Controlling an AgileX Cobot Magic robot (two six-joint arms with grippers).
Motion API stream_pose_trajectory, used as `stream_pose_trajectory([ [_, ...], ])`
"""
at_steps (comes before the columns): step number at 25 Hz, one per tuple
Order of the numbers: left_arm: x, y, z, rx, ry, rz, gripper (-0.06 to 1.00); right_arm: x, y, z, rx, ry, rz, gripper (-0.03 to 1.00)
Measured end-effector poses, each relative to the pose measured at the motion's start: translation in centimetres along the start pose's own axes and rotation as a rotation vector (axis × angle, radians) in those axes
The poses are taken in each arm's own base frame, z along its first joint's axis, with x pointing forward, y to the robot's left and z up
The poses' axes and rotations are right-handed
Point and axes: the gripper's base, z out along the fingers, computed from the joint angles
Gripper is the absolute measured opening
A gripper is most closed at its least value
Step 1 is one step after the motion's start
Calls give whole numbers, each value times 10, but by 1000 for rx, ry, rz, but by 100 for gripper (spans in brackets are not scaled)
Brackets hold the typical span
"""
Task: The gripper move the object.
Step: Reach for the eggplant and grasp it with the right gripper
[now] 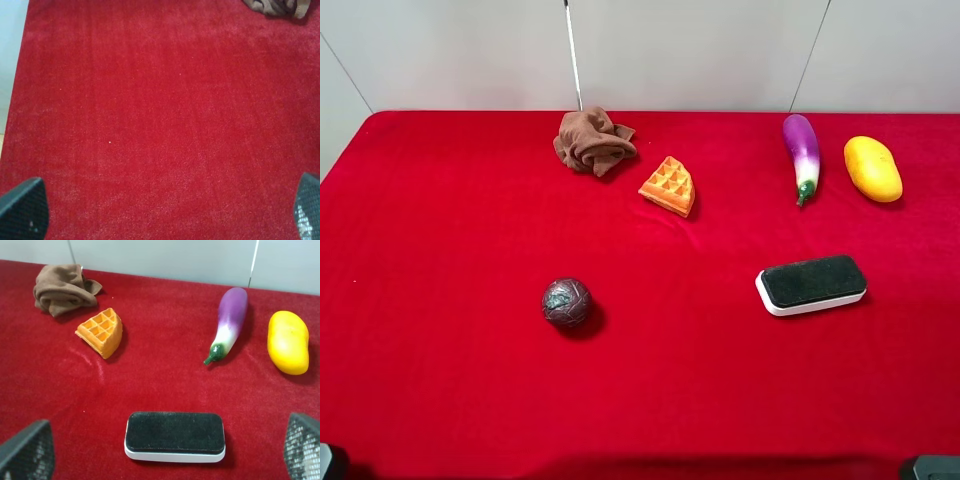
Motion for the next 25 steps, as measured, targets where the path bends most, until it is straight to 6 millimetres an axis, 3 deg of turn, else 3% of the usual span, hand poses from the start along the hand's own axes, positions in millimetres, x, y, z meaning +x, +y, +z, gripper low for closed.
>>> stream_pose_trajectory([
  [25, 0, 0, 0, 0, 0, 0, 98, 0, 0, 0, 0, -1, 0, 69],
])
